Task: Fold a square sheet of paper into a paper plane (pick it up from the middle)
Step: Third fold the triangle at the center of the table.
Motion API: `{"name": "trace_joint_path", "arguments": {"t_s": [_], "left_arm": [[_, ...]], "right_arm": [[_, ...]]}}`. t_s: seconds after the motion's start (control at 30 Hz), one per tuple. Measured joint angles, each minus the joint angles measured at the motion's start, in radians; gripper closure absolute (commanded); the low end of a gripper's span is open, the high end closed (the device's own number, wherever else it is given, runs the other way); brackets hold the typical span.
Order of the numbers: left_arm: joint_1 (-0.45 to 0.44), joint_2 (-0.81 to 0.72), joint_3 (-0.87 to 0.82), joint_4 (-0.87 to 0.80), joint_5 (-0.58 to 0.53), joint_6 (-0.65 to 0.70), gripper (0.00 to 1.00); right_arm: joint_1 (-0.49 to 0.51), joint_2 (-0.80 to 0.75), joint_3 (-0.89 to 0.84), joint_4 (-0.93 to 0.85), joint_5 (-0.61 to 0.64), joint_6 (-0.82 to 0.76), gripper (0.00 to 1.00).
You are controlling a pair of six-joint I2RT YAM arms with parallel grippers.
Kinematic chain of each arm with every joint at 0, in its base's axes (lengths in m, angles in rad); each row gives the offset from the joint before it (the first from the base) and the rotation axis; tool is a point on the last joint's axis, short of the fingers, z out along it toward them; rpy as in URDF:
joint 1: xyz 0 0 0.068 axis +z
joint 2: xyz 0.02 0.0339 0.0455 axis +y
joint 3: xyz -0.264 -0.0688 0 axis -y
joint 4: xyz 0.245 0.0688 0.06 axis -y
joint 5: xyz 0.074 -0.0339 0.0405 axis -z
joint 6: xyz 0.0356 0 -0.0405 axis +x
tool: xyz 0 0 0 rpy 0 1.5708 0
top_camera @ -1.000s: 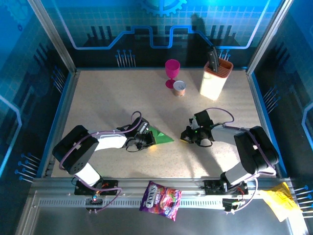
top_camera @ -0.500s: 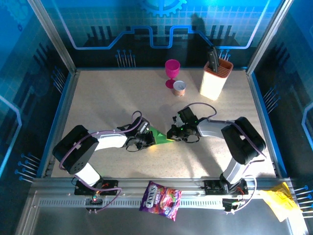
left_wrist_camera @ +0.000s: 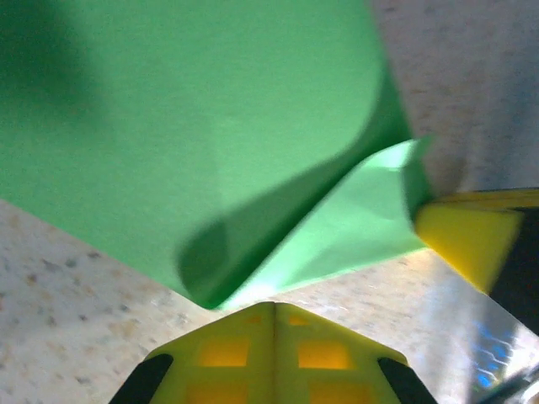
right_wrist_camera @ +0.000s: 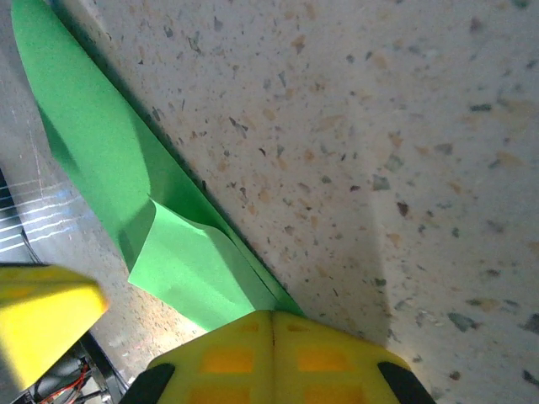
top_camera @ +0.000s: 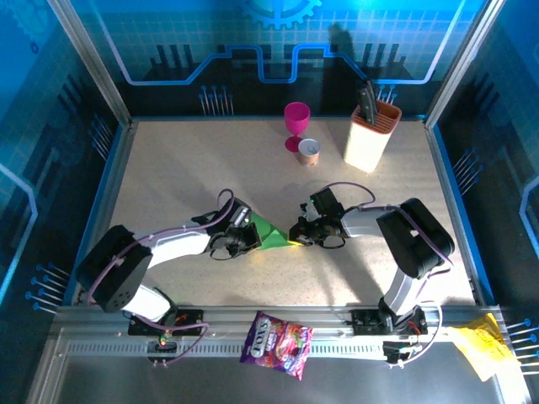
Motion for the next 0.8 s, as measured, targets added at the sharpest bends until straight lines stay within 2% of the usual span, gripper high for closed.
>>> {"name": "trace_joint_path", "arguments": {"t_s": [0.2, 0.4, 0.57, 0.8], "left_arm": [[-0.068, -0.017, 0.0, 0.144, -0.009, -0.174, 1.0], [-0.139, 0.114, 0.0, 0.351, -0.061, -0.341, 1.0], [-0.149, 0.178, -0.014, 0.467, -0.126, -0.418, 1.0], [-0.161, 0.19, -0.101, 0.583, -0.237, -0.499, 1.0]], "right_arm": [[-0.002, 0.005, 0.005, -0.007, -0.005, 0.02, 1.0], [-0.007, 0.011, 0.007, -0.008, -0.019, 0.029, 1.0], [-0.007, 0.014, 0.014, -0.019, -0.023, 0.029, 1.0], [-0.009, 0.017, 0.019, -0.027, -0.025, 0.029, 1.0]]}}
